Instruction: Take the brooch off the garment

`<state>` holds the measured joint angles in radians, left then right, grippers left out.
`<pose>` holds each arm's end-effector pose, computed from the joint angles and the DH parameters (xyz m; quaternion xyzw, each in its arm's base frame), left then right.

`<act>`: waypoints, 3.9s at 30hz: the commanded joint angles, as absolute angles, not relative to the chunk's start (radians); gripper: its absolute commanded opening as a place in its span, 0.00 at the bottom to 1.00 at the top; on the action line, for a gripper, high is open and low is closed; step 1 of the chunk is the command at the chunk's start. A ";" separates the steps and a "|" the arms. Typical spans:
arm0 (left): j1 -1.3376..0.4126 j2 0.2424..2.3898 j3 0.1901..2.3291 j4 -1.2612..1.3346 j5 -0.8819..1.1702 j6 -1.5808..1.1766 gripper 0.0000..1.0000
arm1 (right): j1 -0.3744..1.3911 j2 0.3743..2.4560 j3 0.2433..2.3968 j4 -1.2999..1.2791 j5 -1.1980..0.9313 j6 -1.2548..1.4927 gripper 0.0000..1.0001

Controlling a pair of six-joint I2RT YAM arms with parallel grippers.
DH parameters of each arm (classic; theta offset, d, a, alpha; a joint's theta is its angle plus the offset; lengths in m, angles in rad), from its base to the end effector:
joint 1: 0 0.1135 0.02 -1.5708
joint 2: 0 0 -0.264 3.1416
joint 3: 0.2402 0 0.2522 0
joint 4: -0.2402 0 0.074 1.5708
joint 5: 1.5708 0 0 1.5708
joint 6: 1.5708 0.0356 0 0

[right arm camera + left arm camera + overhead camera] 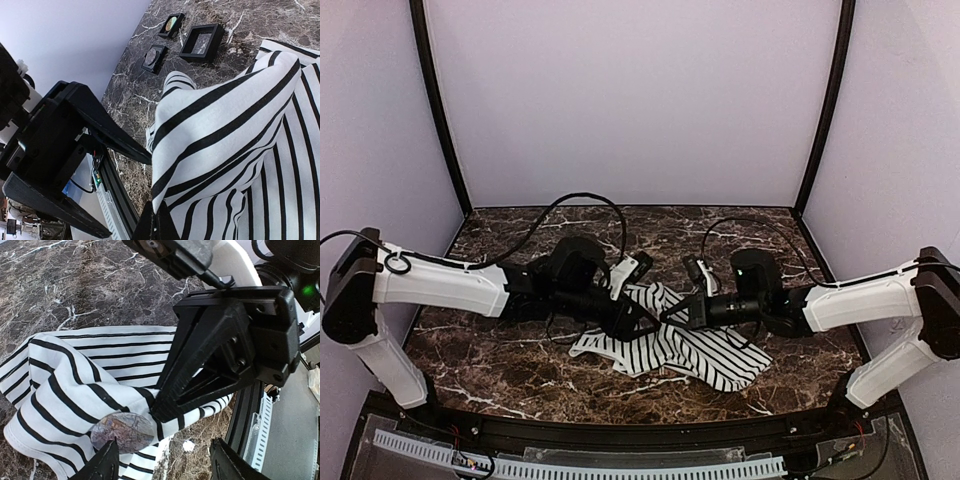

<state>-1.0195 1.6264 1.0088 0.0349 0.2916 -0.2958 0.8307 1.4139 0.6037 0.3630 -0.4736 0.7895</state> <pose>0.1795 -0.3115 0.2247 0.3728 0.7903 -0.3880 0.2931 0.1811 0.2224 0.1925 -0.1419 0.8199 0.5120 0.2132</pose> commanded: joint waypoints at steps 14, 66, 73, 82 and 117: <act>-1.028 1.689 1.067 -0.033 0.219 -0.258 0.43 | 0.825 1.391 0.601 0.428 -0.524 0.806 0.00; -1.042 1.724 1.127 -0.113 0.095 -0.243 0.43 | 0.826 1.443 0.627 0.407 -0.517 0.799 0.00; -1.046 1.712 1.122 -0.122 0.054 -0.250 0.14 | 0.825 1.443 0.629 0.392 -0.502 0.801 0.00; -1.048 1.610 1.022 0.005 -0.018 -0.297 0.01 | 0.825 1.415 0.617 0.386 -0.459 0.826 0.11; -1.048 1.339 0.931 0.400 0.401 -0.307 0.01 | 0.838 1.200 0.577 0.728 -0.586 0.687 0.72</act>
